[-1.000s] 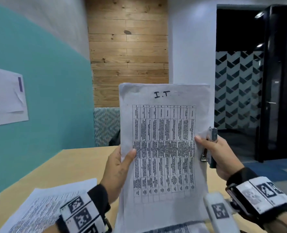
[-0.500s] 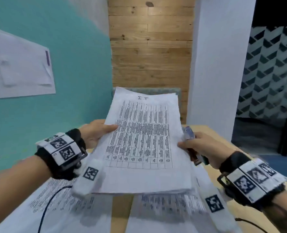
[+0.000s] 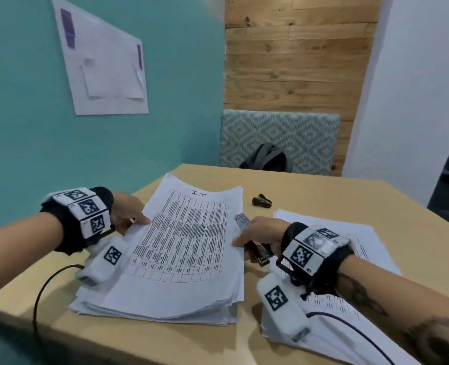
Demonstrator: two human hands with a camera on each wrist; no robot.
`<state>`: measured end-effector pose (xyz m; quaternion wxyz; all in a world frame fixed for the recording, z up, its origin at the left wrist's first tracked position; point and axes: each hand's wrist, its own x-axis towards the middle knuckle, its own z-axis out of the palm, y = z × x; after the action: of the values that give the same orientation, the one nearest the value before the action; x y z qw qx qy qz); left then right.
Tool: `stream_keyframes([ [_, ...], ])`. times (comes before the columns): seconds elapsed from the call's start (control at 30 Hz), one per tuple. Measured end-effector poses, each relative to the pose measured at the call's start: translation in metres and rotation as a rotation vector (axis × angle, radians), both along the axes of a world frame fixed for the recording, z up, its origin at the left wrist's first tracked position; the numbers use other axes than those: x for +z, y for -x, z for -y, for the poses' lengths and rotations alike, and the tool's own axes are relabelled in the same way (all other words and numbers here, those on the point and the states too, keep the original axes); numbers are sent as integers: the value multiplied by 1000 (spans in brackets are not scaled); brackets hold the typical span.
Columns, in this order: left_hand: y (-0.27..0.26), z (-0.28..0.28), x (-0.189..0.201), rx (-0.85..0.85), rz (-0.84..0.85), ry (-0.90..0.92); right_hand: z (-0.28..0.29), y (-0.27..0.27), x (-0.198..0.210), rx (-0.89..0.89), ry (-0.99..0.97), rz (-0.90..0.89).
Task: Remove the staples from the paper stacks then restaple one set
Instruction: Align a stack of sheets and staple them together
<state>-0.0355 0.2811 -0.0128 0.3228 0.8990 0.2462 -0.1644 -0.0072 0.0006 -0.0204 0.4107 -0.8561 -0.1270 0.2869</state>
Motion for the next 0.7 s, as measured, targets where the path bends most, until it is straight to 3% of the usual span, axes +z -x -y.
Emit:
stream_keyframes([
  [0.17, 1, -7, -10, -48, 40, -334, -12, 2, -12, 22, 84, -57],
  [0.33, 6, 1, -13, -91, -165, -353, -16, 5, -24, 15, 156, -11],
  [0.5, 16, 20, -5, -166, -258, -654, -17, 10, -19, 29, 160, 10],
  [0.63, 10, 52, 12, -247, -143, -748, -3, 11, -6, 68, 227, 134],
  [0.7, 0, 75, 23, -311, -38, -635, 19, 8, 6, 43, 177, 134],
])
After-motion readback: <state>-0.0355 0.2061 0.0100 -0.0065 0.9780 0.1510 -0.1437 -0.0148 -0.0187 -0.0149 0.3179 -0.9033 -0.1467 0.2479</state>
